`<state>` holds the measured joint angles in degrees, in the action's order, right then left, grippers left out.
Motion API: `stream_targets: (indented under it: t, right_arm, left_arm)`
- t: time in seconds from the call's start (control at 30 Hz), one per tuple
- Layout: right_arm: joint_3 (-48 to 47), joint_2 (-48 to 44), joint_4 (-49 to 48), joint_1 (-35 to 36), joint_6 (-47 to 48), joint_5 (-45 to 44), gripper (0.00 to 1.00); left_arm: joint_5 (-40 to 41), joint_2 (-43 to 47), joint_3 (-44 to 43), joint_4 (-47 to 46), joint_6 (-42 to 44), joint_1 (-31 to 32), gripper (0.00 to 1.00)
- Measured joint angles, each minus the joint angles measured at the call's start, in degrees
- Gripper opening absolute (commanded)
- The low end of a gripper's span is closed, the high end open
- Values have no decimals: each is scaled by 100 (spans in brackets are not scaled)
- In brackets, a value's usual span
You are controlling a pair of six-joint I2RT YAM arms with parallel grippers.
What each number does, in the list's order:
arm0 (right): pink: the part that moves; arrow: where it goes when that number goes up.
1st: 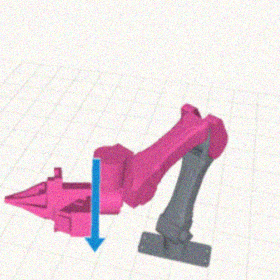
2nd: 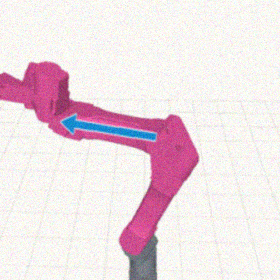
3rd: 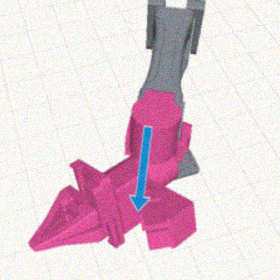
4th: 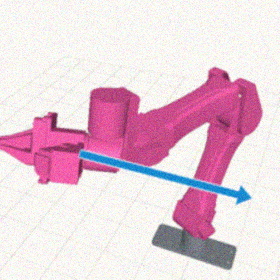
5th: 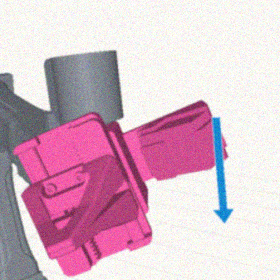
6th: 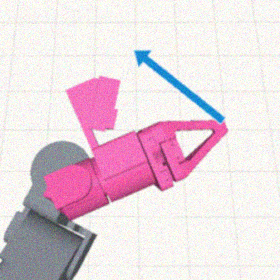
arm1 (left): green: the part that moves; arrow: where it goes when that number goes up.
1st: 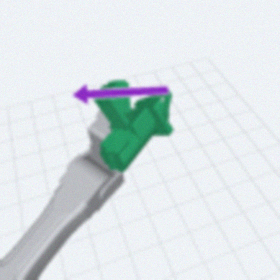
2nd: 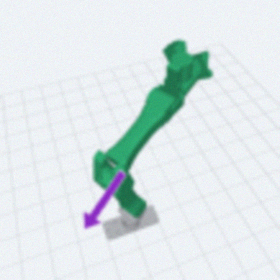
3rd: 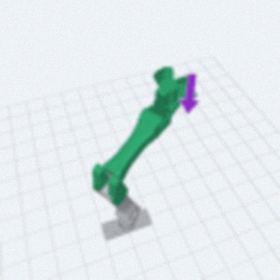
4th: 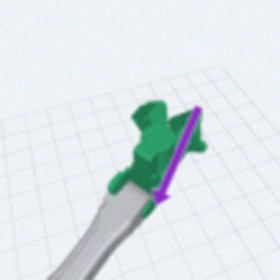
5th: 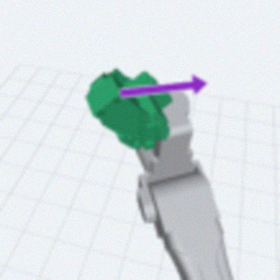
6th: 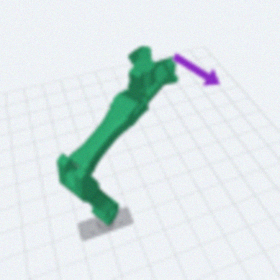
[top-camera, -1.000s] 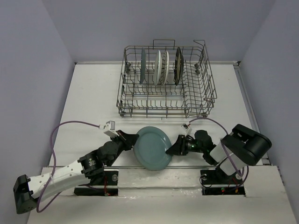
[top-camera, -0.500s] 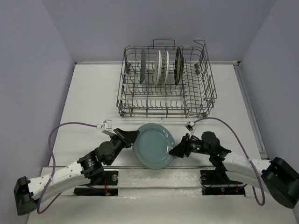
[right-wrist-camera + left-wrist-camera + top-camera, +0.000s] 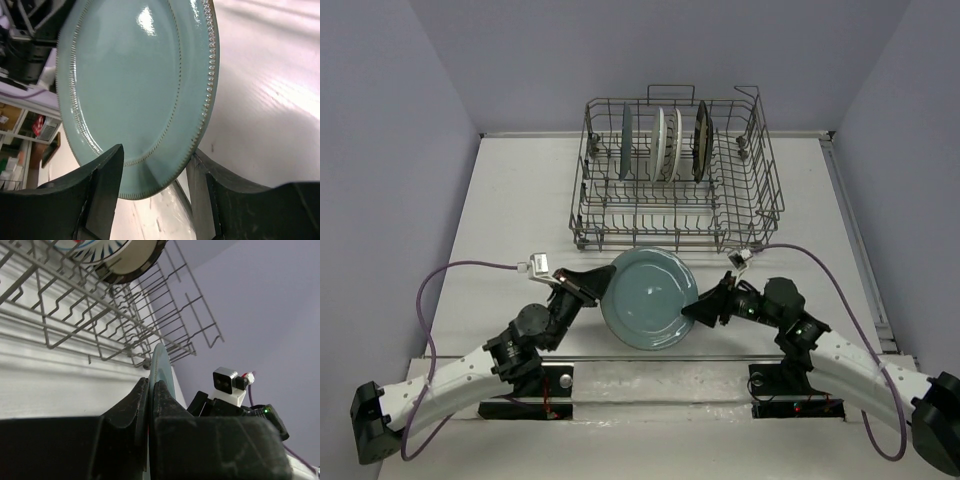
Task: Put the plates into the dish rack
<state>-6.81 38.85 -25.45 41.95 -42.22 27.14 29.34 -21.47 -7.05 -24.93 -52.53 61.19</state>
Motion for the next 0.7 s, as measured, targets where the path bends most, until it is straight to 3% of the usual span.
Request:
stream_targets:
  t: [0.13, 0.3, 0.47, 0.6, 0.7]
  right_arm:
    - [-358, -107, -92, 0, -74, 33, 51]
    - [-833, -33, -1027, 15, -363, 461, 45]
    - [-968, 138, -1617, 13, -743, 785, 29]
    - [-1198, 68, -907, 2, -741, 627, 7]
    - [-1526, -33, -125, 2, -601, 444, 7]
  left_arm:
    - [-9, 214, -2, -431, 155, -22, 6]
    - [-721, 249, -22, -966, 4, 111, 6]
    - [-1097, 247, -173, -1530, 144, 138, 6]
    - [-1261, 238, -282, -1611, 398, 144, 6]
    - [-1259, 149, -551, -1384, 662, 175, 6]
